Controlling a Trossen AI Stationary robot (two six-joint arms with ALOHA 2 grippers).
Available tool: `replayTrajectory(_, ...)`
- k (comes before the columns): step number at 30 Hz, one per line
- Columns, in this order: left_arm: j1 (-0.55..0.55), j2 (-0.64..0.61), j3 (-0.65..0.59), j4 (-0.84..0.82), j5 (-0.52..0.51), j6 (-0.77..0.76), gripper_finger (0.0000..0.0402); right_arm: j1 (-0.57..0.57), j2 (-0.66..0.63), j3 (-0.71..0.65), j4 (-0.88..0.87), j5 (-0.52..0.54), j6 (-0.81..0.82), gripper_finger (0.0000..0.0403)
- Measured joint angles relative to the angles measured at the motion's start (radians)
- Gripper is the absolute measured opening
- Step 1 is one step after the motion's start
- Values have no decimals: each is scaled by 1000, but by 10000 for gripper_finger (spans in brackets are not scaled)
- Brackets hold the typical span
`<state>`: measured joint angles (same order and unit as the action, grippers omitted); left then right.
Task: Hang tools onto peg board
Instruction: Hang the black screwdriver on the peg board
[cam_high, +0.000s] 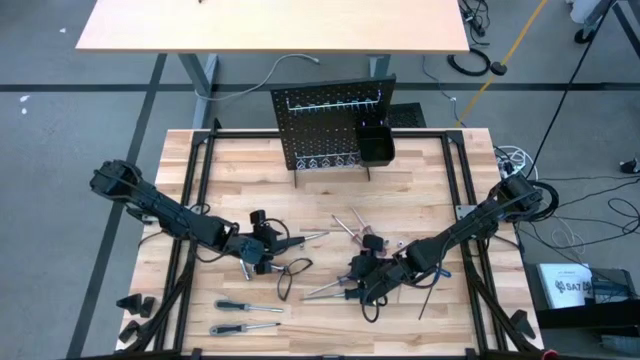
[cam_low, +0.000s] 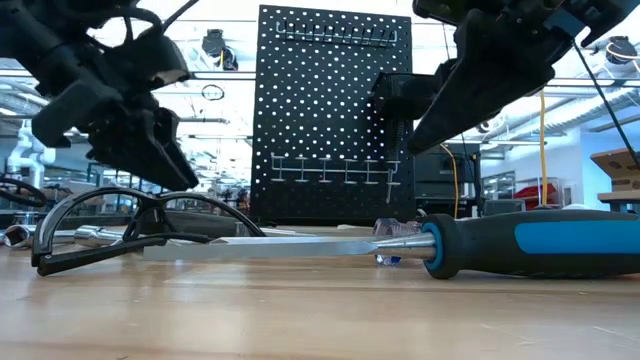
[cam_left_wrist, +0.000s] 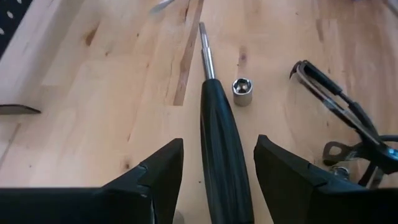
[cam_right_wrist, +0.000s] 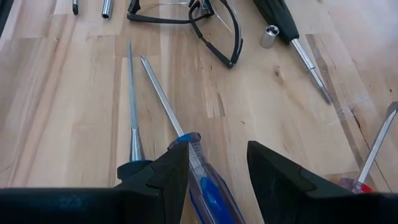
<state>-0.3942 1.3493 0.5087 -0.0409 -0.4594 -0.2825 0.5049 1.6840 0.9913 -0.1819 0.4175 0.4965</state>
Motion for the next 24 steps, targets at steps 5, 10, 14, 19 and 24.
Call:
replayTrajectory(5,4,52,0,9,14,0,199,0,0,0,1,0,12,155)
replayTrajectory(10,8,104,0,33,28,0,199,0,-1,0,3,0,15,155)
replayTrajectory(14,8,140,0,37,40,0,199,0,-1,0,7,0,15,155)
replayTrajectory(19,8,169,0,44,40,-1,199,0,-1,0,7,0,15,155)
replayTrajectory(24,8,173,0,45,41,-1,199,1,-1,0,7,0,15,155)
